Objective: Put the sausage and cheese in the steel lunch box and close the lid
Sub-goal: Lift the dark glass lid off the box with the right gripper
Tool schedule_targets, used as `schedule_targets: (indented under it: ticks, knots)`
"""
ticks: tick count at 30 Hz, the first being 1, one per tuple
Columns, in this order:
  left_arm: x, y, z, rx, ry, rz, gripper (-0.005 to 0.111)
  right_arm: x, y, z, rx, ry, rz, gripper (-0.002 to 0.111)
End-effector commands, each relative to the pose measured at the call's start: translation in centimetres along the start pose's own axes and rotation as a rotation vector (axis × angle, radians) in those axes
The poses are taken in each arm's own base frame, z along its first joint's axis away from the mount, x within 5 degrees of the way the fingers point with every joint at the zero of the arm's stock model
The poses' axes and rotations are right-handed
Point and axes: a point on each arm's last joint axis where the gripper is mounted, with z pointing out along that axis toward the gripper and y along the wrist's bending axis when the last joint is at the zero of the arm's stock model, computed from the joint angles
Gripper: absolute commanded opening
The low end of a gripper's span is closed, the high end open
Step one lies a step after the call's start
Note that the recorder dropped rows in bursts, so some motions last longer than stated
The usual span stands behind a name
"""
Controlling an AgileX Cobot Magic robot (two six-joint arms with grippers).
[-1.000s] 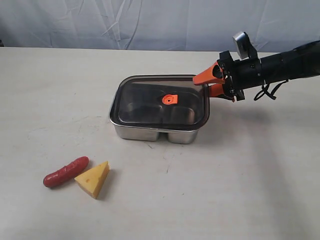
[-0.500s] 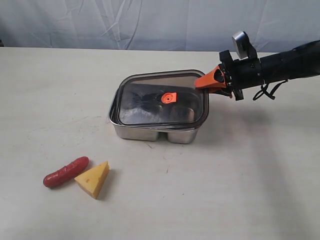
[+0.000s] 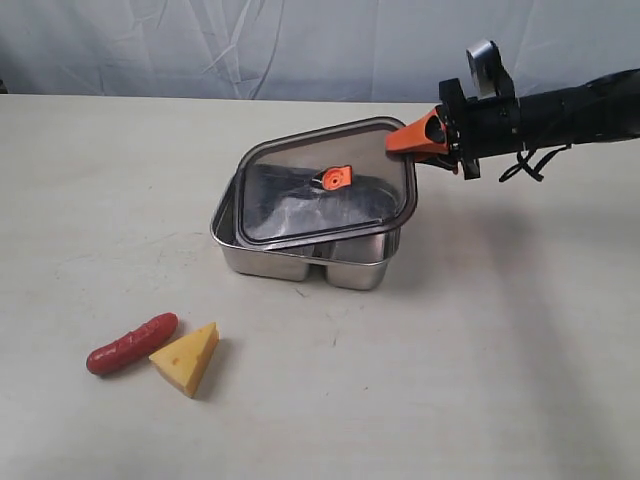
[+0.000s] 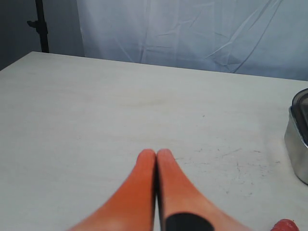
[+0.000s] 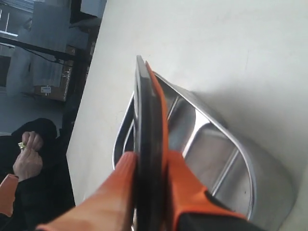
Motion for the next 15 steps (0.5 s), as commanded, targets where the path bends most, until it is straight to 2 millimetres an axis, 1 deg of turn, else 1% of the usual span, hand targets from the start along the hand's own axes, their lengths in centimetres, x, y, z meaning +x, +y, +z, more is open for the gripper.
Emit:
schedule_targets:
  ticks: [1,8,12,15]
  knots:
    - [-0.1,0.0,0.0,-0.002,-0.022,0.001,0.000,-1.7,1.6,-0.6,-0.008,-0.051,-0.071,-0.001]
    - [-0.1,0.0,0.0,-0.002,-0.022,0.001,0.000,-3.6,3.6,-1.3,0.008,-0.059,-0.144,-0.001]
    - [-0.1,0.0,0.0,-0.002,-0.022,0.001,0.000,-4.1,3.9,-1.6,0.044,-0.029,-0.150,-0.001]
    - [-0.1,0.0,0.0,-0.002,-0.022,0.001,0.000,-4.0,3.9,-1.7,0.076,0.002,-0.152,-0.001]
